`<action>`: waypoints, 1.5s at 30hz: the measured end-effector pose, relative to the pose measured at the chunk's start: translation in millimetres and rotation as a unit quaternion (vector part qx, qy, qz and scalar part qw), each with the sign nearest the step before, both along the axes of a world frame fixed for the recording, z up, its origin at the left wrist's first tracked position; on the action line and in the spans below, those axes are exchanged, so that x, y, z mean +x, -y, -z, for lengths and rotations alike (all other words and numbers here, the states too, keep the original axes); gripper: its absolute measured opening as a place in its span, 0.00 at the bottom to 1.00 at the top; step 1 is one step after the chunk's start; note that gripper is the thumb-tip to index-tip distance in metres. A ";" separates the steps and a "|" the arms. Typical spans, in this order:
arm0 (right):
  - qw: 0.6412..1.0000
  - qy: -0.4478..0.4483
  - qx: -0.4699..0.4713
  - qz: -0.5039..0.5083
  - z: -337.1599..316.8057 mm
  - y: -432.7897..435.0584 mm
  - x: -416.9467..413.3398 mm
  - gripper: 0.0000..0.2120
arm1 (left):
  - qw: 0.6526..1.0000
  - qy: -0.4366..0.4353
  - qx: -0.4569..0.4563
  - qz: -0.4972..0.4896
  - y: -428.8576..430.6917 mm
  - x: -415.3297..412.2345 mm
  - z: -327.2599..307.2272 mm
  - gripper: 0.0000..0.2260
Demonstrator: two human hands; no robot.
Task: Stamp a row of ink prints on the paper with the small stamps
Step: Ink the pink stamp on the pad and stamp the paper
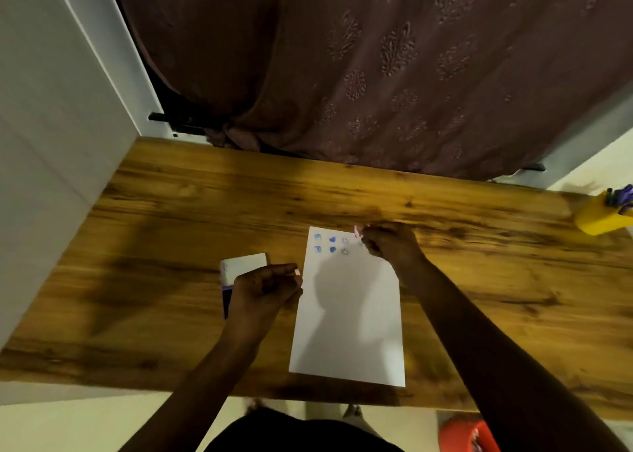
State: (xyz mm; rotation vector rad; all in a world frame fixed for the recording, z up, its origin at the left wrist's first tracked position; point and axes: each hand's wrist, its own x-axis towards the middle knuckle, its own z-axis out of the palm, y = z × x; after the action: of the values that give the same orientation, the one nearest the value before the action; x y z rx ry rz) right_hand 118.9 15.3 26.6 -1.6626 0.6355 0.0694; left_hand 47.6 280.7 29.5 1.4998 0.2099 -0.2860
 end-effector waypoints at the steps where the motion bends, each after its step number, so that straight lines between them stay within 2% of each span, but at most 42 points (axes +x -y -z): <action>1: 0.995 0.010 0.100 0.027 -6.9 3.1 -5.2 0.07 | 1.000 -0.001 -0.004 0.002 3.0 -0.6 -0.4 0.10; 3: 0.978 0.010 0.205 0.037 -19.3 9.0 -21.5 0.12 | 1.000 -0.005 -0.009 0.017 13.6 -1.7 -3.1 0.11; 5: 0.971 0.012 0.236 0.018 -26.9 11.8 -42.5 0.12 | 0.999 -0.008 -0.015 0.031 27.1 -2.6 -5.6 0.12; 9: 0.983 0.031 0.176 -0.043 -26.5 13.1 -88.8 0.07 | 0.997 -0.004 -0.037 0.065 56.5 -5.3 -8.7 0.14; 12: 0.990 0.054 0.086 -0.097 -25.0 15.7 -112.0 0.07 | 0.995 -0.003 -0.032 0.093 78.2 -9.1 -9.3 0.15; 15: 0.989 0.074 0.045 -0.122 -26.8 24.1 -124.9 0.08 | 0.994 0.012 -0.018 0.112 95.8 -12.1 -7.0 0.14; 19: 0.987 0.084 0.035 -0.136 -32.5 36.2 -131.8 0.09 | 0.988 0.046 -0.006 0.144 111.1 -15.3 -5.5 0.18; 25: 0.983 0.085 0.056 -0.153 -35.3 56.0 -137.3 0.11 | 0.987 0.053 0.017 0.153 129.5 -18.0 -6.9 0.22; 30: 0.981 0.066 0.067 -0.169 -31.7 71.8 -139.8 0.09 | 0.989 0.055 0.015 0.138 143.2 -22.1 -6.0 0.18; 34: 0.983 0.030 0.051 -0.176 -30.9 84.1 -135.4 0.11 | 0.984 0.082 0.050 0.147 157.2 -23.6 -9.5 0.20; 37: 0.982 0.022 0.037 -0.183 -34.7 100.2 -128.1 0.12 | 0.983 0.098 0.041 0.149 169.3 -24.5 -14.5 0.21; 41: 0.982 0.050 -0.015 -0.182 -40.2 135.1 -113.4 0.06 | 0.986 0.076 0.048 0.137 182.0 -20.4 -12.7 0.20; 43: 0.978 0.056 -0.116 -0.164 -36.1 154.8 -106.3 0.07 | 0.988 0.065 0.064 0.121 183.4 -18.7 -8.6 0.17; 45: 0.951 0.045 -0.254 -0.172 -27.5 169.9 -101.8 0.09 | 0.989 0.065 0.080 0.110 182.0 -18.4 -4.8 0.16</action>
State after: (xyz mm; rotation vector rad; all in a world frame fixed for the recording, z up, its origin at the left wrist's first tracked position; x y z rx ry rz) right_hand 17.0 -154.6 54.2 -2.2519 0.2969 0.0857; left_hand 29.2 98.8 34.3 1.6983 -0.0386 -0.3515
